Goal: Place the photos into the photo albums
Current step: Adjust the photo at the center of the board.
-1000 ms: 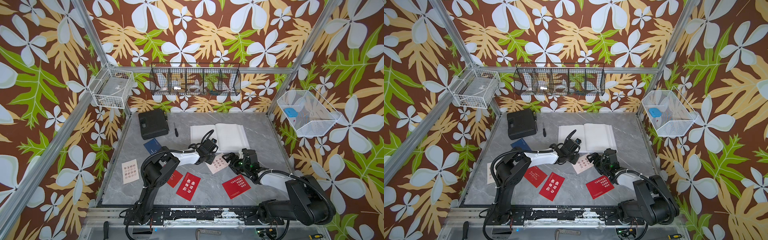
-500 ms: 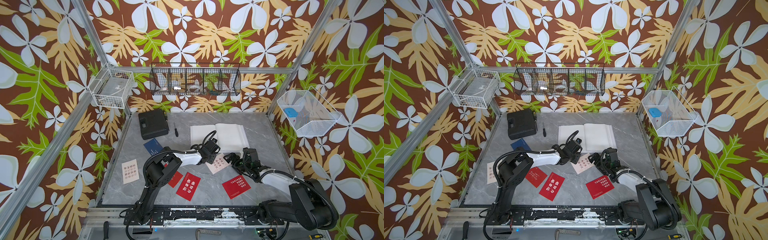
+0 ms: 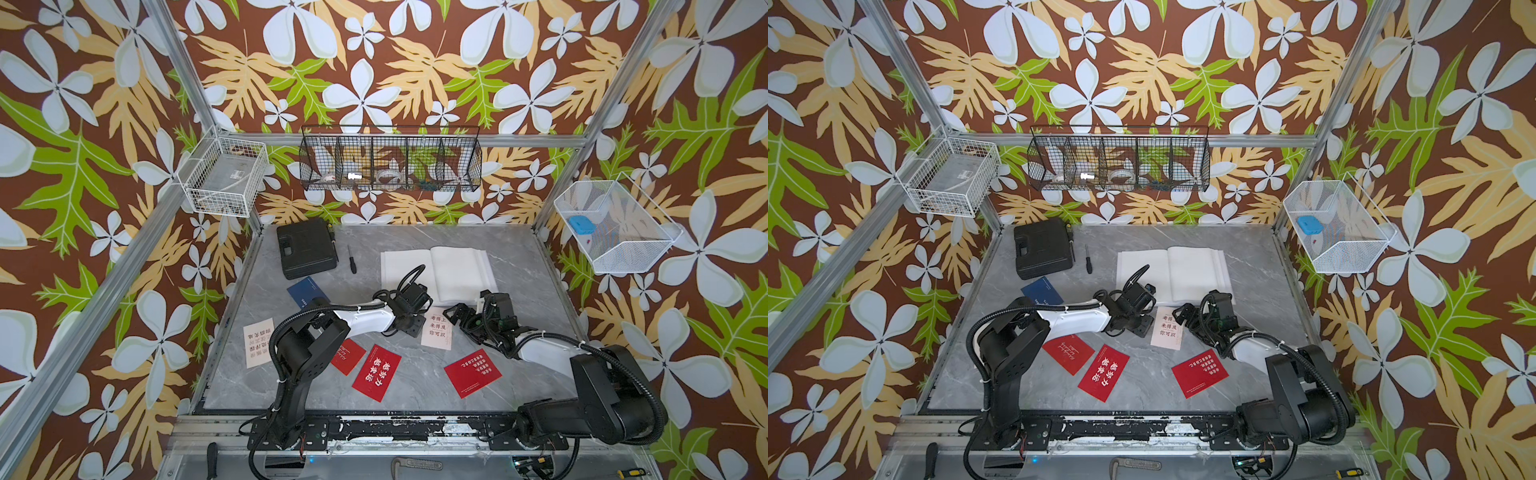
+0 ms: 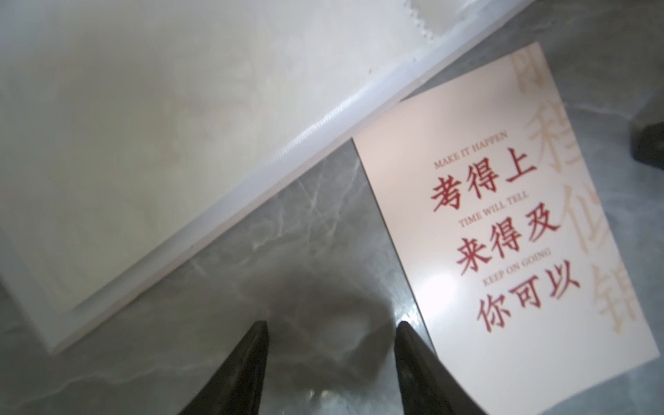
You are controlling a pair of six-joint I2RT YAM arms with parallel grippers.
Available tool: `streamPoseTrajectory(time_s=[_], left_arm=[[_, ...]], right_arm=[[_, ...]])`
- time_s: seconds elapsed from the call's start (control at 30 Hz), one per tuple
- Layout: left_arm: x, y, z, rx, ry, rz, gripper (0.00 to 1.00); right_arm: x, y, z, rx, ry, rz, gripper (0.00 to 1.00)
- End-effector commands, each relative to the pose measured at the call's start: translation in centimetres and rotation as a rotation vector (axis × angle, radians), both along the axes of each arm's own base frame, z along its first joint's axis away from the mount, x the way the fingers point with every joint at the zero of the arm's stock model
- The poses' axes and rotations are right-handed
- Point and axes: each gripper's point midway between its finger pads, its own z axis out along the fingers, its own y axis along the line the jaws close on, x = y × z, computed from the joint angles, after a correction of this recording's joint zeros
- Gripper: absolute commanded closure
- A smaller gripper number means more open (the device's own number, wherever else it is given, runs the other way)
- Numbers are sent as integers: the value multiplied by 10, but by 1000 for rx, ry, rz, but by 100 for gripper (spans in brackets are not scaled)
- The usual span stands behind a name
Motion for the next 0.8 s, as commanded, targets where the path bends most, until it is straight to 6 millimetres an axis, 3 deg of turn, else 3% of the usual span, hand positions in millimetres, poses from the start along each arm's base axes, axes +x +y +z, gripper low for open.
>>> streamPoseTrajectory(time_s=[0.0, 0.1, 0.23, 0.77], left_arm=[[10, -2, 22, -30, -46, 37, 38], [10, -14, 32, -80, -36, 19, 37], [2, -24, 23, -123, 6, -11, 35], [-9, 10, -49, 85, 86, 20, 37]], right_arm=[[-18, -9, -17, -64, 91, 4, 6], [-18, -9, -15, -77, 89, 19, 6], [-21, -5, -18, -63, 99, 40, 6], [-21, 15, -20, -40, 92, 110, 7]])
